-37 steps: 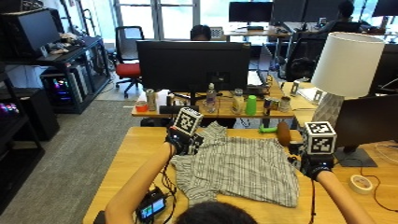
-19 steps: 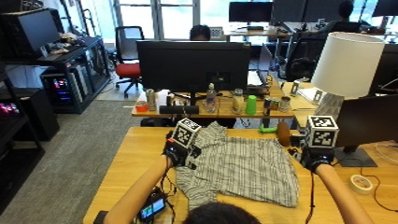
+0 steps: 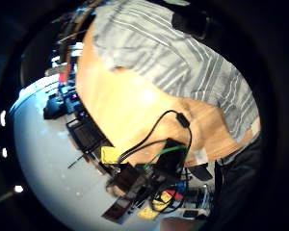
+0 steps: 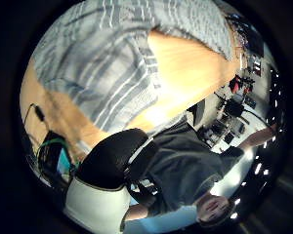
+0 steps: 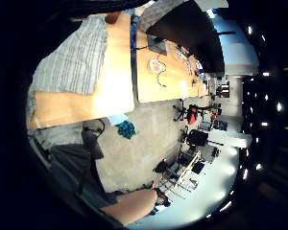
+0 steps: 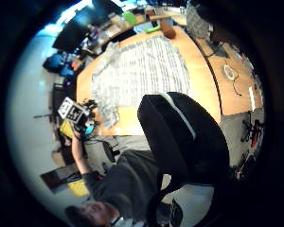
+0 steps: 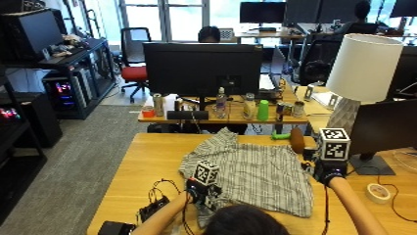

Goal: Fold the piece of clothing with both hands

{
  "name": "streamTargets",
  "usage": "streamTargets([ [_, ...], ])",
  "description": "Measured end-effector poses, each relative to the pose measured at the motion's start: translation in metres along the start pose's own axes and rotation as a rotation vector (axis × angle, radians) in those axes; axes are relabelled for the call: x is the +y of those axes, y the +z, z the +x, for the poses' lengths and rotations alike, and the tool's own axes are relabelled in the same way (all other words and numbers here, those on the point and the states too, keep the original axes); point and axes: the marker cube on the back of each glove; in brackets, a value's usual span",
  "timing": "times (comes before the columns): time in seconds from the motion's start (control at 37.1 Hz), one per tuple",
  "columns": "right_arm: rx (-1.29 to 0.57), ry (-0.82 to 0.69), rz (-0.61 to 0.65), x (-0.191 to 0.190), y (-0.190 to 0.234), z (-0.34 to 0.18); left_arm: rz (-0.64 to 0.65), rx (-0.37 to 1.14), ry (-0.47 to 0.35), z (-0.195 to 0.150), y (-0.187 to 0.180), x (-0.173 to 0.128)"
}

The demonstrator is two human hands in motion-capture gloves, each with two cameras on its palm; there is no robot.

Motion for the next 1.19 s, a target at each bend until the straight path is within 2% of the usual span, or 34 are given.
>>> streamTargets([
  [0.05,0.001,0.005,-0.018,-0.002,0.008,0.002,-0.128,0.043,-0.038,0.008,0.011,0.008],
  [0.11,0.005,0.009,-0.039,-0.006,0.017,0.003,-0.199,0.045,-0.023,0.010,0.020,0.009],
  [0.24,0.011,0.009,-0.077,-0.010,0.031,0.005,-0.226,-0.006,-0.034,0.006,0.031,0.001],
  [0.38,0.011,0.001,-0.088,-0.015,0.041,0.007,-0.315,-0.017,-0.044,0.009,0.038,-0.002],
  [0.49,0.007,-0.005,-0.100,-0.015,0.048,0.006,-0.295,-0.041,-0.035,0.012,0.039,-0.008],
  [0.54,0.007,-0.007,-0.109,-0.015,0.053,0.005,-0.221,-0.050,-0.017,0.013,0.036,-0.014],
  [0.65,0.005,-0.014,-0.124,-0.017,0.062,0.004,0.134,-0.099,0.026,0.012,0.024,-0.043],
  [0.73,0.008,-0.017,-0.132,-0.018,0.068,0.004,0.303,-0.159,0.021,0.012,0.017,-0.058],
  [0.78,0.014,-0.017,-0.141,-0.018,0.071,0.005,0.337,-0.185,0.032,0.014,0.014,-0.063],
  [0.86,0.015,-0.020,-0.157,-0.019,0.074,0.006,0.322,-0.205,0.058,0.016,0.010,-0.065],
  [0.97,0.013,-0.026,-0.154,-0.020,0.075,0.005,0.332,-0.230,0.049,0.012,-0.004,-0.065],
  [1.19,0.006,-0.074,-0.182,-0.029,0.089,-0.001,0.423,-0.200,0.042,0.005,-0.066,-0.049],
])
